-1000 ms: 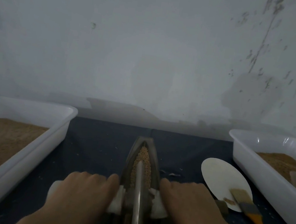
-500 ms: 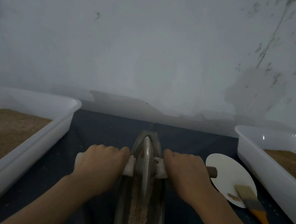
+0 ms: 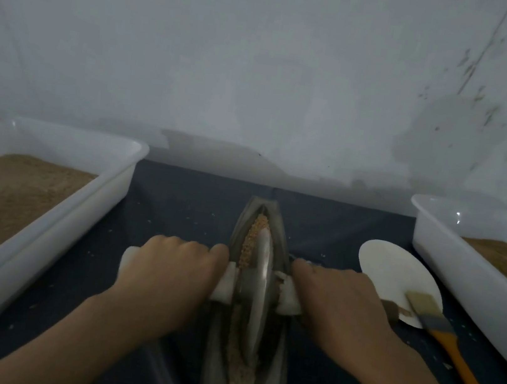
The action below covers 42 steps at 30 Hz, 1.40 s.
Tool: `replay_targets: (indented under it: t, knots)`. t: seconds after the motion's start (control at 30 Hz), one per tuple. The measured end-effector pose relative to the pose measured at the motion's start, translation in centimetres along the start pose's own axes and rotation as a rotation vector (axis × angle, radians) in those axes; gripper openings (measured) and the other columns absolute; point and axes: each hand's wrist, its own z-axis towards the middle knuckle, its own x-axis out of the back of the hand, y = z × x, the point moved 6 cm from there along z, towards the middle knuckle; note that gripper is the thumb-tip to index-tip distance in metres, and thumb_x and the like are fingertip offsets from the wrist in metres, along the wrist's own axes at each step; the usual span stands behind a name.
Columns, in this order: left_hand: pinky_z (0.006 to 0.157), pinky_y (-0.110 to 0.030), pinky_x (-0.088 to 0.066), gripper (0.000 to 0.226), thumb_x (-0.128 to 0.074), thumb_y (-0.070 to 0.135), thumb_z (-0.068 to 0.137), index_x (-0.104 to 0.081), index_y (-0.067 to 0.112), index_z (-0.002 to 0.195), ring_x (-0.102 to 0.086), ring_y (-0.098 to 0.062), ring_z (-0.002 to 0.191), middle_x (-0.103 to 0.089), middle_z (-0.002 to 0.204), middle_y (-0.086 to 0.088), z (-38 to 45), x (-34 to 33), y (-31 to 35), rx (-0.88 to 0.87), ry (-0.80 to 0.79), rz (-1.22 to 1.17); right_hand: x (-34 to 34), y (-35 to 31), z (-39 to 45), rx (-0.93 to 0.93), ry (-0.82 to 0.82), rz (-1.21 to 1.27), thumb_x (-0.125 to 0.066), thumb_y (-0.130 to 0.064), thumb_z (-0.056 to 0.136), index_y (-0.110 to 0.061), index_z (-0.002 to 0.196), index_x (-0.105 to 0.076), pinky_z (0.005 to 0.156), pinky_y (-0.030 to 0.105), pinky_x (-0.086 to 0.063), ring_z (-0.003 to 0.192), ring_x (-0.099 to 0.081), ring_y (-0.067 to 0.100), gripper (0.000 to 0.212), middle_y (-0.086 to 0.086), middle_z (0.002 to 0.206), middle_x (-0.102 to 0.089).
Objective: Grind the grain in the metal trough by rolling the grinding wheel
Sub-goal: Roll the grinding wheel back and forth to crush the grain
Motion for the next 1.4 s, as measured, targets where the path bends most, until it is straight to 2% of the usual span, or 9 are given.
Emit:
replay_targets:
  t: [0.2, 0.47, 0.67, 0.83, 0.9, 1.0, 1.2, 1.3, 1.4]
  knots:
    - [0.053, -0.033, -0.029, 0.037, -0.065, 0.031, 0.079, -0.029, 0.027, 0.084, -0.039, -0.016, 0.054, -0.057, 0.076, 0.005, 4.2, -1.0, -1.1, 0.028, 0.083, 0.077, -2.2, 2.3, 4.0, -0.069, 0.048, 0.014, -0.065, -0.030, 0.081, -0.026, 0.086, -0.034, 0.056, 0.033, -0.044, 0.062, -0.056, 0.018, 0.032, -0.005, 0.077, -0.059]
    - [0.056, -0.033, -0.031, 0.040, -0.065, 0.029, 0.081, -0.025, 0.028, 0.086, -0.039, -0.016, 0.060, -0.051, 0.078, 0.007, 0.0, 0.4, 0.2, 0.026, 0.006, -0.004, 0.8, -0.1, 0.2, -0.004, 0.020, -0.027, -0.065, -0.035, 0.082, -0.027, 0.096, -0.041, 0.060, 0.031, -0.045, 0.069, -0.059, 0.016, 0.029, -0.004, 0.086, -0.063]
    - [0.050, -0.031, -0.022, 0.052, -0.068, 0.028, 0.075, -0.017, 0.029, 0.081, -0.031, -0.015, 0.053, -0.026, 0.064, 0.009, -3.0, 2.6, 1.2, -0.023, 0.065, 0.089, 3.2, -1.1, -4.1, 0.014, 0.161, -0.033, -0.089, -0.022, 0.039, -0.024, 0.071, -0.036, 0.040, 0.024, -0.020, 0.034, -0.045, 0.020, 0.062, -0.003, 0.049, -0.049]
    - [0.046, -0.029, -0.013, 0.042, -0.063, 0.026, 0.079, -0.021, 0.025, 0.082, -0.021, -0.012, 0.048, -0.025, 0.062, 0.008, -0.3, 0.8, 0.7, 0.001, 0.060, 0.116, 0.4, 0.2, -0.7, -0.034, 0.079, -0.112, -0.077, -0.037, 0.068, -0.025, 0.083, -0.040, 0.048, 0.028, -0.020, 0.054, -0.055, 0.021, 0.041, -0.005, 0.068, -0.059]
    - [0.045, -0.030, -0.013, 0.039, -0.062, 0.022, 0.079, -0.023, 0.024, 0.081, -0.021, -0.013, 0.047, -0.025, 0.061, 0.008, 1.5, -0.1, 0.1, 0.014, 0.072, 0.119, -1.0, 1.2, 1.2, -0.081, 0.066, -0.085, -0.066, -0.038, 0.078, -0.026, 0.084, -0.033, 0.050, 0.029, -0.021, 0.053, -0.046, 0.019, 0.035, -0.006, 0.069, -0.054]
    - [0.047, -0.031, -0.022, 0.036, -0.062, 0.019, 0.078, -0.025, 0.022, 0.080, -0.026, -0.017, 0.046, -0.027, 0.061, 0.009, 3.7, -1.1, -0.6, 0.011, 0.092, 0.124, -2.0, 2.1, 3.3, -0.096, 0.109, -0.071, -0.070, -0.031, 0.074, -0.026, 0.078, -0.025, 0.046, 0.026, -0.014, 0.043, -0.024, 0.013, 0.045, -0.009, 0.057, -0.036]
    - [0.053, -0.033, -0.027, 0.036, -0.061, 0.025, 0.082, -0.024, 0.024, 0.083, -0.032, -0.018, 0.054, -0.052, 0.074, 0.003, 3.4, -1.0, -1.0, 0.018, 0.049, 0.088, -0.5, 1.4, 2.8, -0.044, 0.095, -0.121, -0.070, -0.029, 0.077, -0.023, 0.081, -0.028, 0.047, 0.028, -0.019, 0.052, -0.046, 0.021, 0.043, -0.002, 0.072, -0.060]
    - [0.049, -0.030, -0.017, 0.039, -0.062, 0.029, 0.081, -0.023, 0.026, 0.081, -0.024, -0.012, 0.050, -0.038, 0.067, 0.007, 1.1, 0.2, -0.2, 0.000, 0.028, 0.082, 0.7, 0.4, 0.3, -0.007, 0.039, -0.062, -0.063, -0.036, 0.082, -0.026, 0.085, -0.030, 0.053, 0.031, -0.027, 0.063, -0.055, 0.021, 0.035, -0.003, 0.079, -0.060]
    - [0.045, -0.027, -0.006, 0.048, -0.070, 0.027, 0.070, -0.022, 0.026, 0.076, -0.014, -0.010, 0.045, -0.023, 0.057, 0.008, -1.9, 1.9, 1.1, -0.078, 0.098, 0.173, 2.2, -0.7, -2.7, 0.043, 0.035, -0.032, -0.068, -0.037, 0.075, -0.028, 0.082, -0.025, 0.050, 0.032, -0.024, 0.056, -0.051, 0.021, 0.044, -0.005, 0.072, -0.057]
